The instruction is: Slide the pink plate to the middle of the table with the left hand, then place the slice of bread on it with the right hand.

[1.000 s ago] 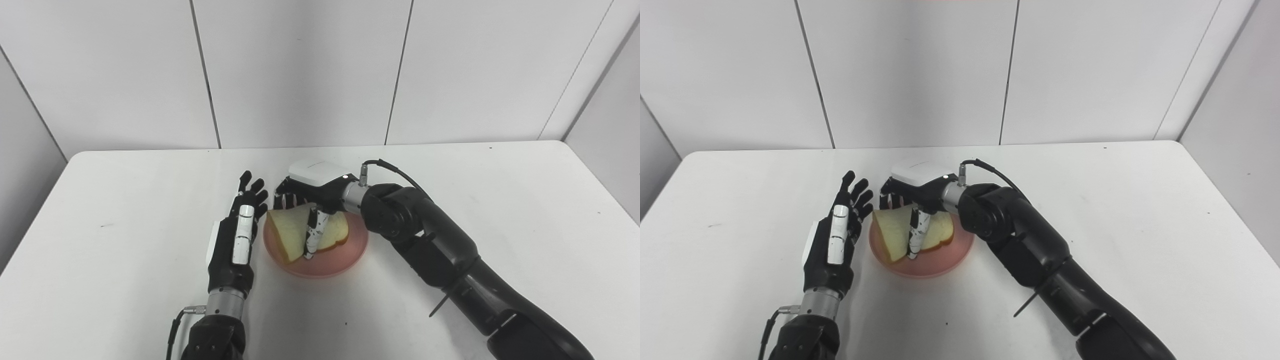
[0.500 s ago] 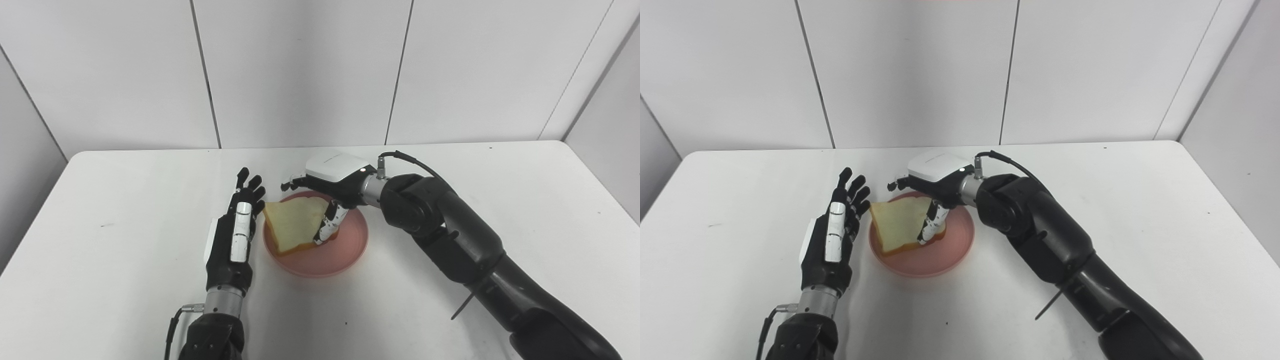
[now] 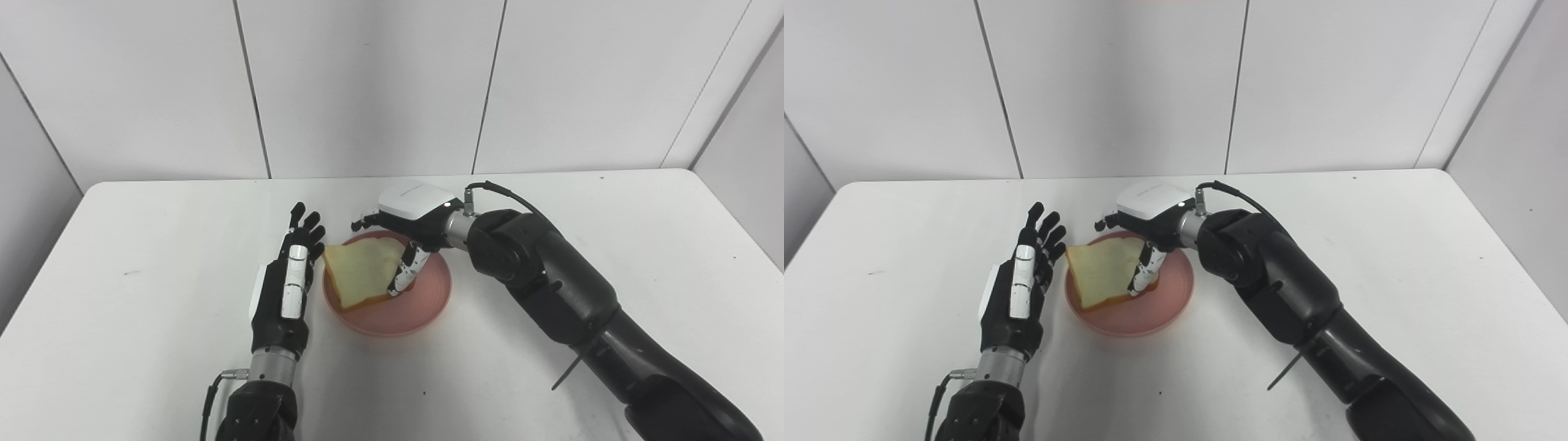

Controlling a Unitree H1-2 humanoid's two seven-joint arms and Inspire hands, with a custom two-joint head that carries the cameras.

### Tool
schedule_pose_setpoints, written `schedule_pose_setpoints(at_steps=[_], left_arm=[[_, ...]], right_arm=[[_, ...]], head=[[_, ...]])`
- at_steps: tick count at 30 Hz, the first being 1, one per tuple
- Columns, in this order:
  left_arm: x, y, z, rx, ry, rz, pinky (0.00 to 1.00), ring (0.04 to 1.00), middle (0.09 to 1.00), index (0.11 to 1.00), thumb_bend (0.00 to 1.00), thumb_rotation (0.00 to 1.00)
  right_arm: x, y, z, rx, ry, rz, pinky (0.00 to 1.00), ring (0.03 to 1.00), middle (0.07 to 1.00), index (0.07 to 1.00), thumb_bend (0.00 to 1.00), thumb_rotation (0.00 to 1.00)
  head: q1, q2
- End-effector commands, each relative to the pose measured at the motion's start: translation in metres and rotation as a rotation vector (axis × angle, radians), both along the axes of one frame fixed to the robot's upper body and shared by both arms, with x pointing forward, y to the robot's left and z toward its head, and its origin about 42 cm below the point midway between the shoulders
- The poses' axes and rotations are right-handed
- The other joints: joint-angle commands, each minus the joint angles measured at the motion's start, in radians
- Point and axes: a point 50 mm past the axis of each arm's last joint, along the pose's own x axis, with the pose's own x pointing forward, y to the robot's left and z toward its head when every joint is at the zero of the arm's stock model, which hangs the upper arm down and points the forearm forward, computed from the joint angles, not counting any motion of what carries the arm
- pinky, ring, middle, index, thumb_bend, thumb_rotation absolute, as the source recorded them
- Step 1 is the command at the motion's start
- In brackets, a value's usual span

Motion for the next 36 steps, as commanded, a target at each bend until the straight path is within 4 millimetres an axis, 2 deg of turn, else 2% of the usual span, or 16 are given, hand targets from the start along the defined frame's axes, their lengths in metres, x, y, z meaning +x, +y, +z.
schedule_pose_setpoints(at_steps=[1, 6, 9, 11, 12, 13, 15, 17, 18, 19, 21, 24, 26, 29, 35, 36], left_arm=[[0.007, -0.003, 0.018, -0.008, -0.095, -0.020, 0.95, 0.949, 0.961, 0.974, 0.75, 0.95], [0.008, -0.001, 0.015, -0.007, -0.109, -0.021, 0.94, 0.945, 0.956, 0.967, 0.75, 0.95], [0.007, 0.000, 0.014, -0.001, -0.092, -0.019, 0.94, 0.952, 0.962, 0.976, 0.76, 0.96], [0.006, 0.000, 0.014, -0.008, -0.086, -0.018, 0.94, 0.953, 0.961, 0.973, 0.77, 0.95], [0.006, 0.001, 0.013, -0.010, -0.087, -0.018, 0.95, 0.954, 0.961, 0.971, 0.76, 0.95], [0.007, 0.001, 0.012, -0.013, -0.089, -0.018, 0.95, 0.954, 0.960, 0.971, 0.76, 0.94], [0.008, 0.003, 0.010, -0.016, -0.093, -0.021, 0.95, 0.953, 0.960, 0.970, 0.76, 0.94], [0.009, 0.004, 0.008, -0.012, -0.099, -0.021, 0.95, 0.950, 0.958, 0.969, 0.77, 0.94], [0.008, 0.004, 0.007, -0.014, -0.099, -0.022, 0.95, 0.950, 0.958, 0.969, 0.77, 0.94], [0.008, 0.004, 0.007, -0.016, -0.098, -0.023, 0.96, 0.955, 0.963, 0.976, 0.76, 0.94], [0.007, 0.005, 0.005, -0.016, -0.099, -0.031, 0.97, 0.960, 0.971, 0.985, 0.76, 0.94], [0.009, 0.007, 0.000, -0.011, -0.120, -0.024, 0.95, 0.947, 0.964, 0.974, 0.76, 0.94], [0.010, 0.008, -0.003, -0.012, -0.119, -0.024, 0.95, 0.946, 0.966, 0.973, 0.75, 0.94], [0.010, 0.010, -0.006, -0.017, -0.112, -0.023, 0.95, 0.944, 0.970, 0.967, 0.76, 0.95], [0.012, 0.012, -0.010, -0.023, -0.115, -0.035, 0.98, 0.963, 0.985, 0.987, 0.73, 0.96], [0.012, 0.013, -0.010, -0.024, -0.111, -0.035, 0.99, 0.969, 0.990, 0.994, 0.73, 0.96]], right_arm=[[-0.002, -0.006, 0.029, 0.050, -0.058, -0.027, 0.71, 0.830, 0.854, 0.845, 0.99, 0.35], [-0.010, -0.025, 0.044, 0.261, -0.051, -0.089, 0.79, 0.881, 0.888, 0.891, 0.97, 0.42], [-0.016, -0.042, 0.046, 0.385, -0.065, -0.134, 0.81, 0.894, 0.917, 0.927, 0.97, 0.59], [-0.021, -0.053, 0.045, 0.477, -0.042, -0.207, 0.85, 0.930, 0.952, 0.970, 0.97, 0.76], [-0.025, -0.059, 0.044, 0.525, -0.023, -0.240, 0.84, 0.961, 0.969, 0.991, 0.94, 0.86], [-0.029, -0.065, 0.041, 0.583, -0.002, -0.262, 0.84, 0.965, 0.970, 0.993, 0.94, 0.88], [-0.036, -0.071, 0.036, 0.646, 0.016, -0.295, 0.85, 0.987, 0.991, 0.999, 0.92, 0.97], [-0.047, -0.076, 0.028, 0.705, 0.018, -0.348, 0.87, 0.997, 0.999, 1.000, 0.94, 1.00], [-0.054, -0.078, 0.021, 0.796, 0.032, -0.358, 0.87, 0.998, 0.999, 1.000, 0.94, 1.00], [-0.059, -0.080, 0.015, 0.862, 0.042, -0.365, 0.93, 0.999, 1.000, 1.000, 0.87, 1.00], [-0.069, -0.082, 0.001, 0.995, 0.027, -0.376, 0.95, 1.000, 1.000, 1.000, 0.79, 1.00], [-0.084, -0.082, -0.022, 1.159, -0.024, -0.405, 0.93, 1.000, 1.000, 1.000, 0.77, 1.00], [-0.091, -0.080, -0.038, 1.280, -0.031, -0.427, 0.94, 1.000, 1.000, 1.000, 0.80, 1.00], [-0.100, -0.079, -0.061, 1.446, -0.018, -0.428, 1.00, 1.000, 1.000, 1.000, 0.78, 1.00], [-0.118, -0.073, -0.085, 1.625, 0.028, -0.434, 1.00, 1.000, 1.000, 1.000, 0.68, 1.00], [-0.121, -0.071, -0.088, 1.641, 0.034, -0.439, 1.00, 1.000, 1.000, 1.000, 0.62, 1.00]], head=[[0.000, -0.001], [0.001, -0.018], [0.001, -0.027], [0.001, -0.033], [0.000, -0.038], [-0.001, -0.040], [-0.001, -0.046], [0.000, -0.051], [0.003, -0.057], [0.003, -0.057], [0.004, -0.063], [0.009, -0.083], [0.013, -0.090], [0.012, -0.099], [0.014, -0.116], [0.014, -0.118]])
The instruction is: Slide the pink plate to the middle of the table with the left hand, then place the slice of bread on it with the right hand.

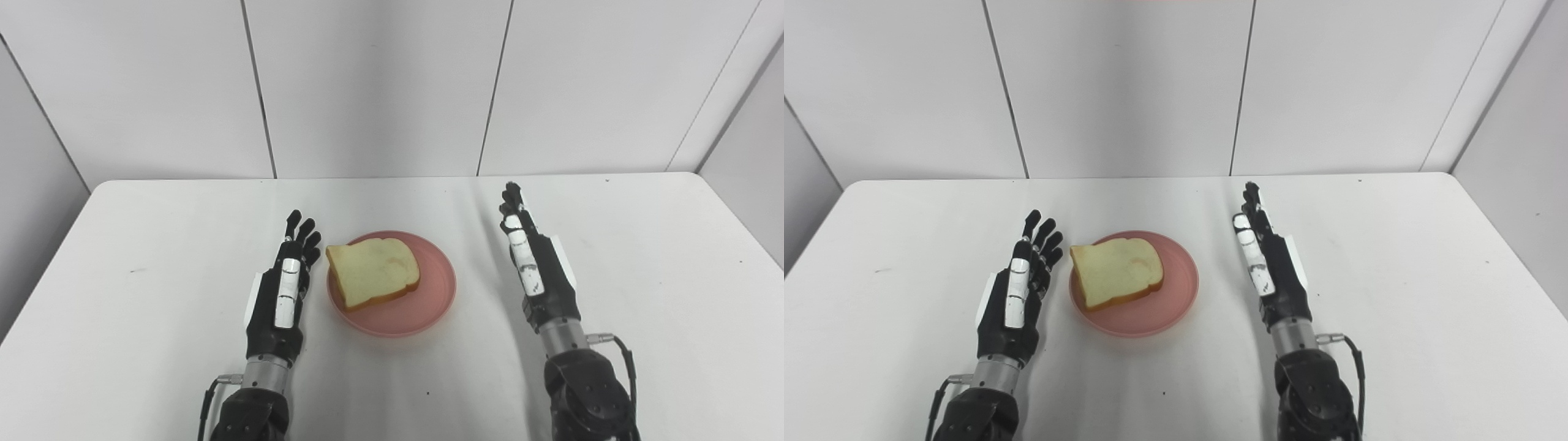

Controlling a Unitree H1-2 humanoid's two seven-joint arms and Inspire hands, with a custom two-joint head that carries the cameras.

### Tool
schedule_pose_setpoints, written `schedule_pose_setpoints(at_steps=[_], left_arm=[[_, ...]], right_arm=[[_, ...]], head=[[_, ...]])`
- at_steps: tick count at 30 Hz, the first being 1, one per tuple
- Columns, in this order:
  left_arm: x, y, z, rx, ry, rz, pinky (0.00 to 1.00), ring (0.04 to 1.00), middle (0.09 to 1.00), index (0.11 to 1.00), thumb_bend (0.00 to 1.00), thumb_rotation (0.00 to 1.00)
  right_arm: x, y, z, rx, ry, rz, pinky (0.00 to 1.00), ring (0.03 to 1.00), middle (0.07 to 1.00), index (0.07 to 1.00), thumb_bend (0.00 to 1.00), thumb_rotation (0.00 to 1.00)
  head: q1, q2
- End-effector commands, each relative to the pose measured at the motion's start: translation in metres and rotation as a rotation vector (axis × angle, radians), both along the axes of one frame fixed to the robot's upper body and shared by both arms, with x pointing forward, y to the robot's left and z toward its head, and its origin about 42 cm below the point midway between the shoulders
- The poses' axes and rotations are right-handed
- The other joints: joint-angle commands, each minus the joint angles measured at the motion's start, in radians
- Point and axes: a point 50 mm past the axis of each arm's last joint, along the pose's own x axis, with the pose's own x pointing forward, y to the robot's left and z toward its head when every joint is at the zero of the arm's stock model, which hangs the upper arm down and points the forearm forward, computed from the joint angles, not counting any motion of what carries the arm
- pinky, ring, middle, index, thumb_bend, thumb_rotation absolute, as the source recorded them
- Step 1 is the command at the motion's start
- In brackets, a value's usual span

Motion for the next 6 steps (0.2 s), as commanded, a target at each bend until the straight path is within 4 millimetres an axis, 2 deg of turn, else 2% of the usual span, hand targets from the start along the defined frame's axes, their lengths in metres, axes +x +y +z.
schedule_pose_setpoints(at_steps=[1, 3, 6], left_arm=[[0.006, -0.001, 0.019, -0.021, -0.084, -0.015, 0.99, 0.973, 0.993, 0.997, 0.73, 0.96], [0.007, 0.000, 0.017, -0.013, -0.094, -0.020, 1.00, 0.978, 0.998, 1.000, 0.73, 0.97], [0.008, 0.000, 0.014, -0.010, -0.105, -0.013, 1.00, 0.971, 0.993, 0.997, 0.72, 0.97]], right_arm=[[-0.004, 0.006, 0.014, 0.050, -0.108, -0.002, 1.00, 1.000, 1.000, 1.000, 0.59, 1.00], [-0.009, 0.010, 0.008, 0.085, -0.095, 0.002, 1.00, 1.000, 1.000, 1.000, 0.52, 1.00], [-0.015, 0.015, -0.001, 0.094, -0.074, -0.001, 1.00, 1.000, 1.000, 1.000, 0.49, 1.00]], head=[[0.001, -0.003], [0.002, -0.008], [0.002, -0.014]])
